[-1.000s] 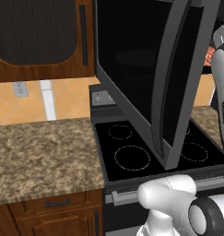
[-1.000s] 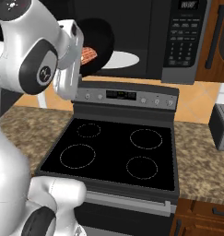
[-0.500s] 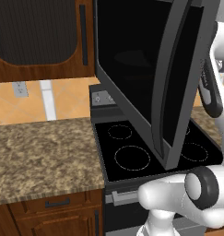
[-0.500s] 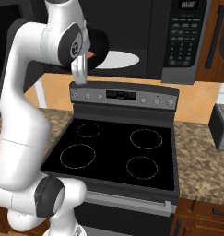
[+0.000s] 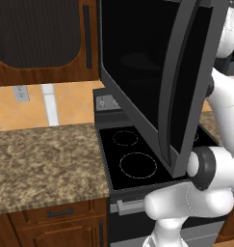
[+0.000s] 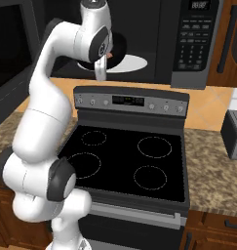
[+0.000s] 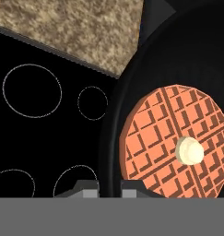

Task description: Open the microwave, place the bowl with waffle inside the microwave, then close the microwave door and turn it on.

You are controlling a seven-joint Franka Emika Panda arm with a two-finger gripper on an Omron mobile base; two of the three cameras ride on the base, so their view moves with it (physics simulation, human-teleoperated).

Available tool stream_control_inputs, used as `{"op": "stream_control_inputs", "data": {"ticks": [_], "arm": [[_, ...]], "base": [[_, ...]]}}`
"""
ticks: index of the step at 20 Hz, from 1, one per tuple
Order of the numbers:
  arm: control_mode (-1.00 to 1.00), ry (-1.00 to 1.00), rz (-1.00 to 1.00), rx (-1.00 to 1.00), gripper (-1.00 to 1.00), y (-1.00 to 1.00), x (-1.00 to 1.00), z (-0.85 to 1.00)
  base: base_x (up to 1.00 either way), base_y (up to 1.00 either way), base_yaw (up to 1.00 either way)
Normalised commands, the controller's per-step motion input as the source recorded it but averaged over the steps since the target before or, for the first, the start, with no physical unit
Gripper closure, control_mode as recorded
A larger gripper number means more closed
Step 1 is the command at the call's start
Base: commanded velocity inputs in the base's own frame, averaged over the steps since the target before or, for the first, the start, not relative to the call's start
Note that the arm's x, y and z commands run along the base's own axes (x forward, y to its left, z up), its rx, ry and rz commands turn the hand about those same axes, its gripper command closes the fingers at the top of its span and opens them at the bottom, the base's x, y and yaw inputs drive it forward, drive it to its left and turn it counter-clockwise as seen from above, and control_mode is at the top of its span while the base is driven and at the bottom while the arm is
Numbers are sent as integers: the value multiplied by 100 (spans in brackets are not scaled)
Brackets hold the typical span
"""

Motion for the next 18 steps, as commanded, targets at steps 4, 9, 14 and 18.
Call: {"op": "stream_control_inputs", "data": {"ticks": [4,9,14,18], "arm": [[-100,2,-1,3,100,-8,83,-23],[-100,0,0,10,100,-20,73,-13],[-100,0,0,9,100,-11,67,-5],[-100,0,0,8,100,-4,57,-4]], "base": [[0,0,0],[0,0,0],[0,0,0],[0,0,0]]}}
